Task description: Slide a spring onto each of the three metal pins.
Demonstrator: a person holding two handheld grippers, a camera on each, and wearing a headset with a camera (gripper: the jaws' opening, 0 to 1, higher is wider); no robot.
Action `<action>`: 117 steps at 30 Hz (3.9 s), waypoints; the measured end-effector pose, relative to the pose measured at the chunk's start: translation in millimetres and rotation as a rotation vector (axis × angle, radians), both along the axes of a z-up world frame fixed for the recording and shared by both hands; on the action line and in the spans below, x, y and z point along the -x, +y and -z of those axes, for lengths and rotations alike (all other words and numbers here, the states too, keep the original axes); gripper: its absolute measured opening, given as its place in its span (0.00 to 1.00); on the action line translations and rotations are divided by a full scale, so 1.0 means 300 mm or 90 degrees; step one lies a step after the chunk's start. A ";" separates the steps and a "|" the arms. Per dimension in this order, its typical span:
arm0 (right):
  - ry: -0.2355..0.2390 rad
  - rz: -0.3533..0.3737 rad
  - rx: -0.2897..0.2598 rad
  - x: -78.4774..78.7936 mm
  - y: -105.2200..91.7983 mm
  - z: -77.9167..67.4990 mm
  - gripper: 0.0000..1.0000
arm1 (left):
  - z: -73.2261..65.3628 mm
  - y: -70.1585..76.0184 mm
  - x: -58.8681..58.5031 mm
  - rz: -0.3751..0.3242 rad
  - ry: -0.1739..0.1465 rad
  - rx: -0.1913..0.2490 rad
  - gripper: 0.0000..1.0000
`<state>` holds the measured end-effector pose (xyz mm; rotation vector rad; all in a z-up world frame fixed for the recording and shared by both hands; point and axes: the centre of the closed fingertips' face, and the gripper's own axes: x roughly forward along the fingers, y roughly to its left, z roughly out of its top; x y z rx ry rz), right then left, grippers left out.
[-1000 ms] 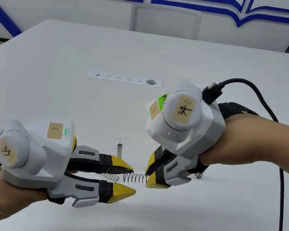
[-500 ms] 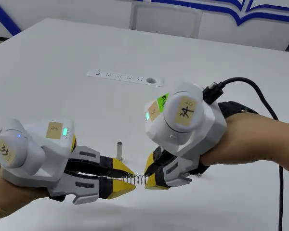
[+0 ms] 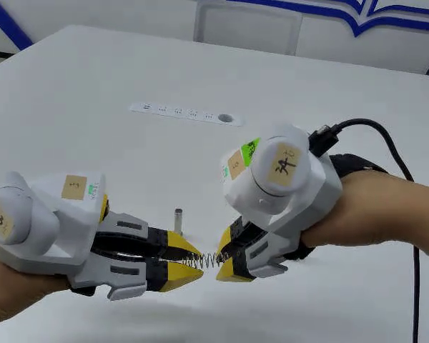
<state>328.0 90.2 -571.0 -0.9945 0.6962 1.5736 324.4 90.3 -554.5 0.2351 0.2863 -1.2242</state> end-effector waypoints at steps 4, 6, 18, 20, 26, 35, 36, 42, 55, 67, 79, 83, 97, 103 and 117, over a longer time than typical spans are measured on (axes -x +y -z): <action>0.002 -0.001 -0.028 0.006 0.027 -0.049 0.12 | 0.013 0.001 -0.001 -0.001 0.004 -0.006 0.10; 0.002 -0.003 -0.036 0.011 0.040 -0.067 0.12 | 0.013 0.000 -0.003 -0.002 0.005 -0.005 0.10; 0.001 -0.031 -0.047 0.047 0.096 -0.098 0.12 | 0.021 -0.007 0.000 0.003 0.005 -0.012 0.11; 0.000 -0.033 -0.044 0.047 0.099 -0.095 0.12 | 0.022 -0.011 -0.001 0.005 0.004 -0.013 0.11; -0.001 -0.032 -0.037 0.034 0.094 -0.092 0.12 | 0.021 -0.008 -0.009 -0.007 0.006 -0.012 0.12; -0.016 -0.019 -0.024 -0.008 0.072 -0.100 0.12 | 0.025 0.016 -0.013 -0.028 0.016 -0.009 0.23; -0.019 -0.017 -0.023 -0.016 0.067 -0.103 0.12 | 0.025 0.024 -0.015 -0.035 0.017 -0.007 0.24; -0.029 0.001 -0.018 -0.059 0.038 -0.117 0.12 | 0.025 0.067 -0.024 -0.067 0.024 0.001 0.31; -0.054 0.044 -0.002 -0.180 -0.017 -0.145 0.12 | 0.021 0.172 -0.040 -0.157 0.030 0.031 0.44; -0.072 0.077 0.038 -0.288 -0.055 -0.082 0.12 | 0.037 0.223 -0.034 -0.205 0.046 0.043 0.51; -0.047 0.094 0.072 -0.313 -0.074 0.013 0.12 | 0.041 0.231 -0.032 -0.216 0.051 0.045 0.54; -0.040 0.096 0.074 -0.323 -0.069 0.032 0.12 | 0.042 0.236 -0.032 -0.221 0.052 0.046 0.55; -0.028 0.100 0.093 -0.327 -0.065 0.094 0.12 | 0.048 0.241 -0.033 -0.221 0.055 0.044 0.54; -0.026 0.108 0.104 -0.337 -0.061 0.152 0.12 | 0.048 0.240 -0.037 -0.218 0.055 0.041 0.54; -0.038 0.117 0.125 -0.349 -0.060 0.247 0.12 | 0.053 0.241 -0.034 -0.217 0.057 0.036 0.54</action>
